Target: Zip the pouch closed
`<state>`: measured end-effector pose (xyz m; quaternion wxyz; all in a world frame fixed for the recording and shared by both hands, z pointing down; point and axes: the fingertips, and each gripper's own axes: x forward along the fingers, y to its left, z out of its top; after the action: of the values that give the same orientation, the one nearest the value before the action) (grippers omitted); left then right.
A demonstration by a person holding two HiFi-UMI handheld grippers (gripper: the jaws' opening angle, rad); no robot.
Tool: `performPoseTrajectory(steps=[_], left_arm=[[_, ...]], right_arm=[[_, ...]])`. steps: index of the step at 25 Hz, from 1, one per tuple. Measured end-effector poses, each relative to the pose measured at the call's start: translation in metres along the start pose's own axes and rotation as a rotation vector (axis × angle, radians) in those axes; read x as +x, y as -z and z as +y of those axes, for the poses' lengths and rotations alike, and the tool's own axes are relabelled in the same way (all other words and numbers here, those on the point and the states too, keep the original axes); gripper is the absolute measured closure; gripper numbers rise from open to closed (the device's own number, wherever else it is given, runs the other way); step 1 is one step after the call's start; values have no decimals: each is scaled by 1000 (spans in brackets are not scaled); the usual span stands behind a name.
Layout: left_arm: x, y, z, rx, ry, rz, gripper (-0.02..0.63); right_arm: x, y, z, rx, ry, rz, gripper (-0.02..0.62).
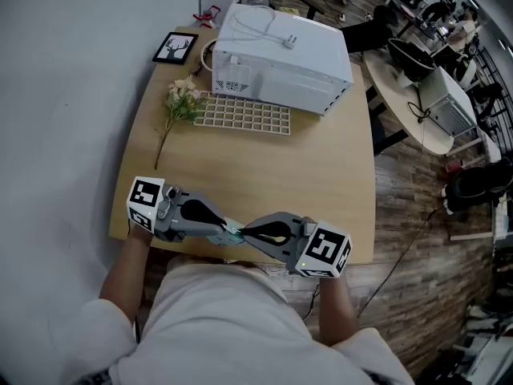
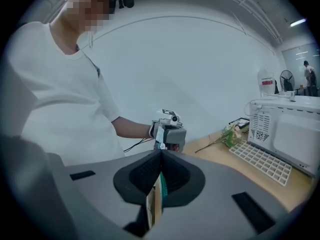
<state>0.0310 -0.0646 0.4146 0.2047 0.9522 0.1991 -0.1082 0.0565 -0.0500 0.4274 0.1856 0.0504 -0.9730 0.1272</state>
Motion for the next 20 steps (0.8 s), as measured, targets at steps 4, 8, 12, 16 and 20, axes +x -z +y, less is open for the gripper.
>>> performPoseTrajectory(steps=[4,8,12,16,20], left_arm=[[4,4,-3,1,16,23,586],[6,7,-5,2,10,44,589],[7,7,-1,26,-40,22,589],[9,3,3,49,-102,-24,591],[-23,-32,12,68,-247,-255,592]], right_arm=[[-4,4,5,-24,0,27,594],[-7,5,11,-63,34,63,594],[-10,5,14,-101,69,76,594],[-12,6,12,-126,145,93,595],[-11,24,12,-228,224,227,595]])
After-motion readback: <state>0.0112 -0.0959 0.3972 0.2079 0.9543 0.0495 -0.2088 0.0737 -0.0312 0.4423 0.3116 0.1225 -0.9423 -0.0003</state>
